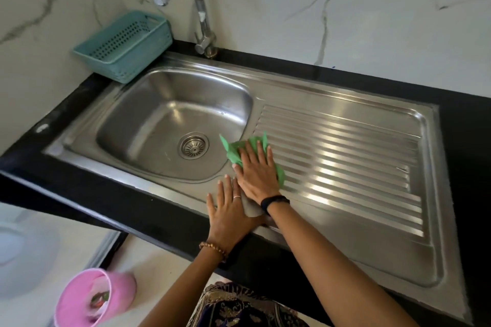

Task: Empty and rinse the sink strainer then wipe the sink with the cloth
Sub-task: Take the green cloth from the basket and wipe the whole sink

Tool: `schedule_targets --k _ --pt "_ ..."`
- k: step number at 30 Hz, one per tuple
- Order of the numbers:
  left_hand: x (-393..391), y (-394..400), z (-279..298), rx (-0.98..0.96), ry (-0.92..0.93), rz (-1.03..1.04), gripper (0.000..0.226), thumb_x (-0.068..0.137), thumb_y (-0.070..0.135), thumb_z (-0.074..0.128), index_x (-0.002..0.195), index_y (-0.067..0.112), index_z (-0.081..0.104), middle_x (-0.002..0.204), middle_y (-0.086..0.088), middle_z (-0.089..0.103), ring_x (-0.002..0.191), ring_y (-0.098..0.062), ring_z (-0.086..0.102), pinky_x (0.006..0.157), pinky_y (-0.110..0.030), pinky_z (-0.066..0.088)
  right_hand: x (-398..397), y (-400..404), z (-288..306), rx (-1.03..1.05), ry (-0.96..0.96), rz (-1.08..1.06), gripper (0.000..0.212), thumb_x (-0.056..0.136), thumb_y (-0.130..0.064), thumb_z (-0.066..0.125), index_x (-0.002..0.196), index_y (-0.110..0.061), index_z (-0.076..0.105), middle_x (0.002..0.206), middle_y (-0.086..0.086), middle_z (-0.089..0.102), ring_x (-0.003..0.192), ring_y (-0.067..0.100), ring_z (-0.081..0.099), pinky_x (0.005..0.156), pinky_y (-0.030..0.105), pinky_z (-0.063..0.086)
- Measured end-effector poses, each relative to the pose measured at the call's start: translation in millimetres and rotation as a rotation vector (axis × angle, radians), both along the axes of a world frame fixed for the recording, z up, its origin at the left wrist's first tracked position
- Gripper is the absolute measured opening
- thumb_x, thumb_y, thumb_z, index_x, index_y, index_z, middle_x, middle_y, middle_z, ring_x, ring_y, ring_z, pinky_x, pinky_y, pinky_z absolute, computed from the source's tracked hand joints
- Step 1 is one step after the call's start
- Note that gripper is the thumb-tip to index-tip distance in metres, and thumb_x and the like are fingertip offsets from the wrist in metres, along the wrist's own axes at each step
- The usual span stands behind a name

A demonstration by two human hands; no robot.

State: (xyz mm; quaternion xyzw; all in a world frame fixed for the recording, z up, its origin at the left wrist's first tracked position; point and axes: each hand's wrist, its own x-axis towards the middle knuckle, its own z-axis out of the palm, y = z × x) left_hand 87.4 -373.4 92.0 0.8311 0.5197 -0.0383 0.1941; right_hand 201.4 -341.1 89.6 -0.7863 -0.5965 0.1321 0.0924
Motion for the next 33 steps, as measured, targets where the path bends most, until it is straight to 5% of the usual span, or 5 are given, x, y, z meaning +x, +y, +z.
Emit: schedule_targets --k 8,15,24,33 --pt "4 -4 5 -0.021 0.024 -0.002 0.120 0.064 0.082 0.044 0.147 0.011 -0.007 0.158 -0.007 -0.009 0.145 -0.019 -0.010 0.116 -0.050 -0.008 11 -17 -1 0.023 0.104 0.231 0.050 0.101 -0.034 0.025 0.148 -0.019 0.018 0.159 0.001 0.013 0.147 0.017 0.003 0.118 0.039 -0.009" --pt "31 -41 19 -0.060 0.062 -0.048 0.107 0.073 0.078 0.036 0.147 0.012 -0.004 0.156 -0.016 -0.010 0.145 -0.026 -0.010 0.101 -0.063 -0.022 57 -116 -4 0.046 0.058 -0.075 0.052 0.101 -0.036 0.021 0.149 -0.021 0.008 0.159 -0.001 0.008 0.147 0.016 0.003 0.121 0.039 -0.004" --pt "97 -108 19 -0.234 0.056 -0.542 0.082 0.084 0.068 0.033 0.144 0.035 -0.013 0.154 -0.008 -0.025 0.142 -0.026 -0.021 0.105 -0.063 -0.018 155 -246 10 -0.084 -0.157 -0.580 0.055 0.100 -0.038 0.016 0.149 -0.016 0.003 0.160 0.003 0.006 0.147 0.022 0.000 0.117 0.051 -0.007" --pt "94 -102 15 -0.280 0.098 -0.552 0.082 0.084 0.068 0.033 0.143 0.037 -0.015 0.151 -0.005 -0.032 0.141 -0.023 -0.026 0.104 -0.066 -0.017 109 -303 14 -0.148 -0.117 -0.613 0.055 0.100 -0.034 0.016 0.148 -0.013 0.002 0.159 0.009 0.000 0.147 0.026 -0.002 0.120 0.044 0.003"
